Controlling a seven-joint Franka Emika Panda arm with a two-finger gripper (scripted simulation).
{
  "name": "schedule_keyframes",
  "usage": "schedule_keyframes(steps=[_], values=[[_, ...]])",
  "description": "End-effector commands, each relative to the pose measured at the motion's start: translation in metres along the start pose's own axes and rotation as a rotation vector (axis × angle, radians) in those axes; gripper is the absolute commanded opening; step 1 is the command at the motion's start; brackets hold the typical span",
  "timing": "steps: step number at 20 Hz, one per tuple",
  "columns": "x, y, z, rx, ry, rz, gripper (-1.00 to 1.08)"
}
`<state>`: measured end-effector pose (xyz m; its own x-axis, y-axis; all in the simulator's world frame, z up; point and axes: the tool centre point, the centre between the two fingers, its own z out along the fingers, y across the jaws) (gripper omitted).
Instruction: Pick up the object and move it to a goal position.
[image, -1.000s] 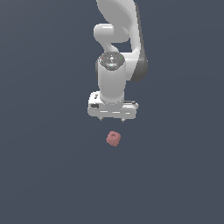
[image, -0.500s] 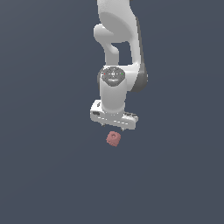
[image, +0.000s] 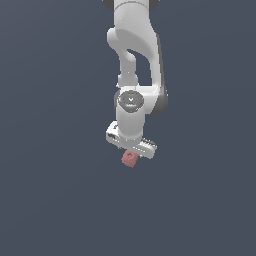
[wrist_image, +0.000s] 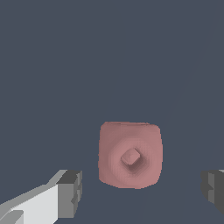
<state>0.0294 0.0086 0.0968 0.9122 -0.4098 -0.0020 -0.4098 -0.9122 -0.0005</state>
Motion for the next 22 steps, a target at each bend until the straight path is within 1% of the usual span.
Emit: schedule_keyframes(steps=[1, 9, 17, 22], values=[[0.001, -0.001, 0.004, 0.0, 0.002, 0.022, 1.0], [0.001, -0.002, 0.01, -0.001, 0.001, 0.028, 1.0], [0.001, -0.001, 0.048, -0.001, 0.002, 0.032, 1.0], [0.002, -0.002, 0.057, -0.001, 0.002, 0.033, 1.0]])
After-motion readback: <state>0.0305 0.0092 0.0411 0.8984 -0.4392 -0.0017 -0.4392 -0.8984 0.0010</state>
